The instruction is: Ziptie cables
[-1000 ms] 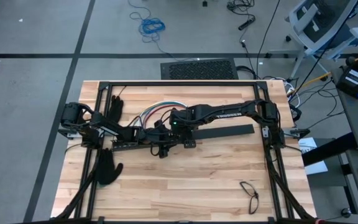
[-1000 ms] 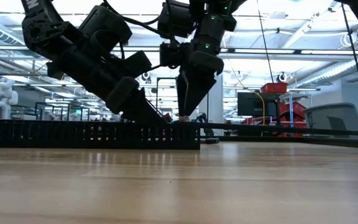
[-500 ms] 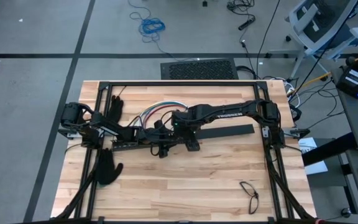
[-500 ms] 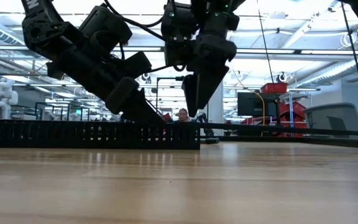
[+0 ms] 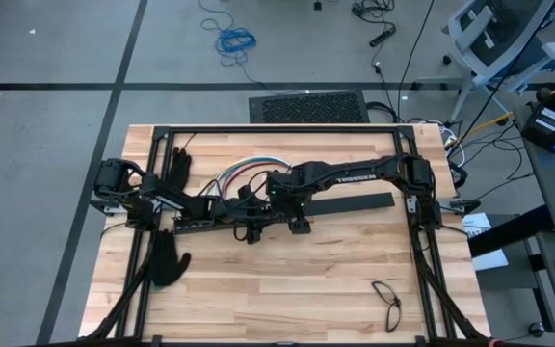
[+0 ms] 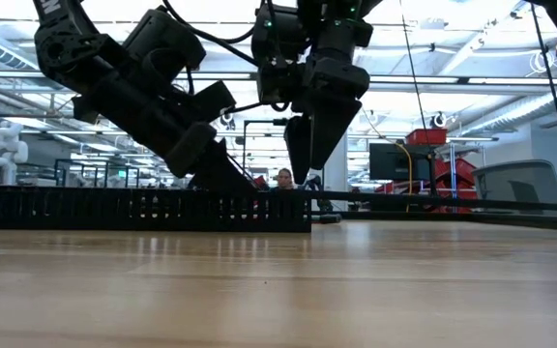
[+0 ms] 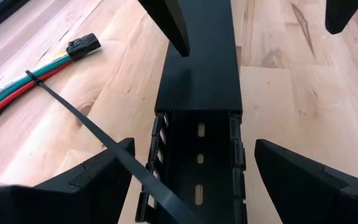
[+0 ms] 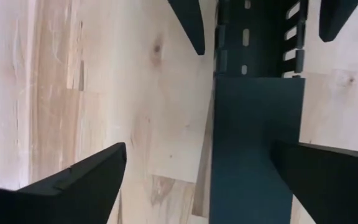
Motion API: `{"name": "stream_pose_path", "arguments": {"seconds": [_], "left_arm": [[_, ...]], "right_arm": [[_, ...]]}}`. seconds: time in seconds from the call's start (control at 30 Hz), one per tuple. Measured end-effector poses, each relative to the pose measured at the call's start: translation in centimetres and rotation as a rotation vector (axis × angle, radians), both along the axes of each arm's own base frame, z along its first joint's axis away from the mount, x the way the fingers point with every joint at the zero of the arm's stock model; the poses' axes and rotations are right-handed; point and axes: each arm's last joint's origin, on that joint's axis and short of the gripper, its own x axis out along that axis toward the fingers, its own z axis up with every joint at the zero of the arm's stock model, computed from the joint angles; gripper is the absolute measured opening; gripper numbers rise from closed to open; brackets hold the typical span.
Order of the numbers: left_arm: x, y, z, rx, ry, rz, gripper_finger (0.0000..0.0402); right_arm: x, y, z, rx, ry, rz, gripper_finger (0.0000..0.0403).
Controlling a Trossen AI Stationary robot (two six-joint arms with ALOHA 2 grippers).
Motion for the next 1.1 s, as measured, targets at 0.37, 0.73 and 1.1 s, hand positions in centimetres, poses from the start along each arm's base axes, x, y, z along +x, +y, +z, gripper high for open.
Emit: {"name": "stream_pose_path", "arguments": {"seconds": [0.37, 0.73, 1.1], "left_arm": [[-0.1, 0.0, -0.1, -0.038, 0.009, 0.025, 0.0327], [-0.1, 0.0, -0.2, -0.038, 0.012, 0.025, 0.0327], [-0.1, 0.0, -0.2, -0.038, 0.012, 0.024, 0.0327]], "right_arm": [[0.2, -0.7, 0.0, -0.146, -0.022, 0.017, 0.0373], [0.8, -1.0, -1.1, -0.08, -0.024, -0.033, 0.0373], [1.1, -1.1, -1.1, -0.102, -0.048, -0.06, 0.0373]]}}
